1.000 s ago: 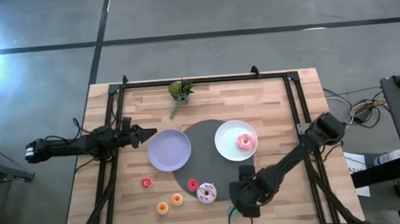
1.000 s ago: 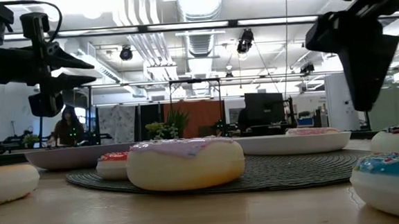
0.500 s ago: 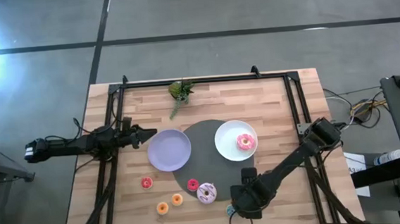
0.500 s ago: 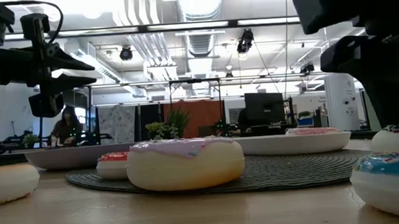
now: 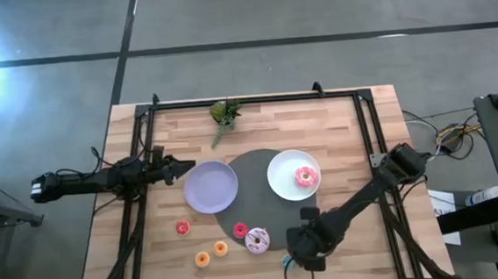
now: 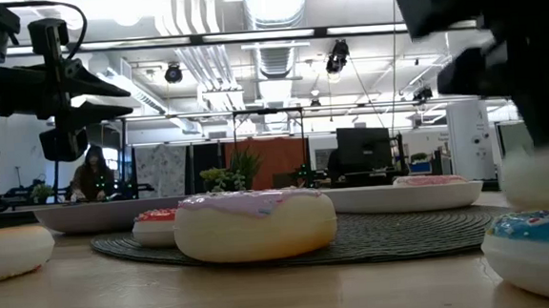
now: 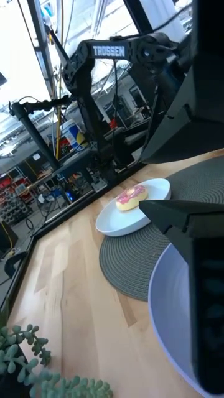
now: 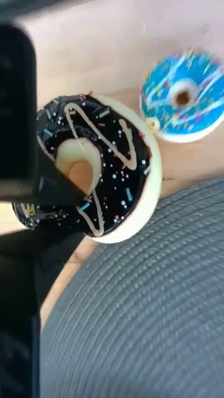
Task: Pick & Place donuts
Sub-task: Put the large black donut on the white plate
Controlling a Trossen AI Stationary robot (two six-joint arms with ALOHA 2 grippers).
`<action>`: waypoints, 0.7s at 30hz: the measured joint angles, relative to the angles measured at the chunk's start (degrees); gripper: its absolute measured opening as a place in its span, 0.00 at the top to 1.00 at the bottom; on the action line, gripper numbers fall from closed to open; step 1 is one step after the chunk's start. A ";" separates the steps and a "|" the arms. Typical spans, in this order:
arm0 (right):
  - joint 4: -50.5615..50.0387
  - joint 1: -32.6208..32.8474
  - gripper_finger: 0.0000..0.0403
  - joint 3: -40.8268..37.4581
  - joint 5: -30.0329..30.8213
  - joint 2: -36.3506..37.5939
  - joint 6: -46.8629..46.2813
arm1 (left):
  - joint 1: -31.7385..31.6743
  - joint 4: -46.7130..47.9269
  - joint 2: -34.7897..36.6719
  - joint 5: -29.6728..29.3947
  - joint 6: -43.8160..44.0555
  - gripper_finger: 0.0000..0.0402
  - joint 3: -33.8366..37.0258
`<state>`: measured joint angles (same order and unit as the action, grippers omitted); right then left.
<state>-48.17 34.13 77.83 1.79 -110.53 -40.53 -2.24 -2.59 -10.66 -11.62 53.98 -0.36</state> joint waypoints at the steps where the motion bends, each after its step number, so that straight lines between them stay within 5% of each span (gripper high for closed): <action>1: -1.14 -0.30 0.95 0.19 0.85 0.93 -0.29 | 0.01 0.00 0.00 0.00 0.00 0.80 0.00; 8: -11.29 -11.70 0.94 -0.26 11.70 11.14 -1.40 | 0.02 -0.03 0.00 -0.02 -0.35 0.80 0.00; 15: -4.49 -30.56 0.93 -3.52 8.90 11.86 8.16 | 0.03 -0.15 0.00 -0.03 -0.28 0.80 0.00; 21: -3.21 -38.20 0.84 -4.38 7.08 7.56 15.64 | 0.04 -0.19 0.00 0.04 -0.03 0.80 0.00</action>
<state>-51.37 -4.07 73.45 8.86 -102.97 -24.89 -2.20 -2.78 -10.66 -11.57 53.95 -0.36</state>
